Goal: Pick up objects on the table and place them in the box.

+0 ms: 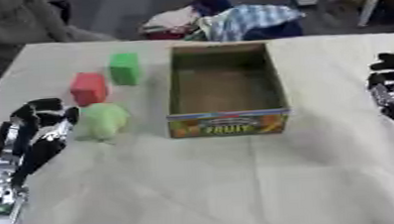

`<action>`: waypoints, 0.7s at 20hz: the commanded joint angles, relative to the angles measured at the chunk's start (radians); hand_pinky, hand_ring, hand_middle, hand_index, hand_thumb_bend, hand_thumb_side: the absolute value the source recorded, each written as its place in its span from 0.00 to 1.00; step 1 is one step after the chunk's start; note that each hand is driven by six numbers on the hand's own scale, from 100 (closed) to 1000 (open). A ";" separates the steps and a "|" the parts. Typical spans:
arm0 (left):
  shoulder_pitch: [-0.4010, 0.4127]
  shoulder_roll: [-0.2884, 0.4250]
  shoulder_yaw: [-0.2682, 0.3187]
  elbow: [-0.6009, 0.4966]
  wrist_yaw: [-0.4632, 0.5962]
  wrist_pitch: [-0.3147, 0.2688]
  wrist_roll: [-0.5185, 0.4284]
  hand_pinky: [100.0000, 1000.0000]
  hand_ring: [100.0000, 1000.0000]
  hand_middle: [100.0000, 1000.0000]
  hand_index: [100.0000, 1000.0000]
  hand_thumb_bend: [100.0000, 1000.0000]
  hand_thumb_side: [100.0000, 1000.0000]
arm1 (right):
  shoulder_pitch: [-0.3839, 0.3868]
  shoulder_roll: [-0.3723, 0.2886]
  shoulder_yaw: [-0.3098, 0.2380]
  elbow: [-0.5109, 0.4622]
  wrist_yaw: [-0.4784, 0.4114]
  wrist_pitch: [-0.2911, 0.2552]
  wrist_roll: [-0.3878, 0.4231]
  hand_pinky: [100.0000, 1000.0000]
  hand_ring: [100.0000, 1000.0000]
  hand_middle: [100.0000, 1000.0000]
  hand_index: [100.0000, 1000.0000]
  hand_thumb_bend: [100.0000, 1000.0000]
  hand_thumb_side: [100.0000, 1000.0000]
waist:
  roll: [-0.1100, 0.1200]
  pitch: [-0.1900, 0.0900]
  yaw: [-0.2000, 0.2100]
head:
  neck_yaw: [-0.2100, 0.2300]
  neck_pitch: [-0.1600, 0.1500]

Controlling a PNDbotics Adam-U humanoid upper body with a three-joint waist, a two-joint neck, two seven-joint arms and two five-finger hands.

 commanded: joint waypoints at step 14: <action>-0.178 0.504 -0.141 -0.011 -0.117 -0.011 -0.272 0.74 0.67 0.70 0.79 0.62 0.30 | -0.004 -0.030 0.006 0.001 -0.002 -0.003 0.011 0.56 0.69 0.70 0.87 0.00 0.34 | 0.019 -0.032 -0.015 | 0.014 0.015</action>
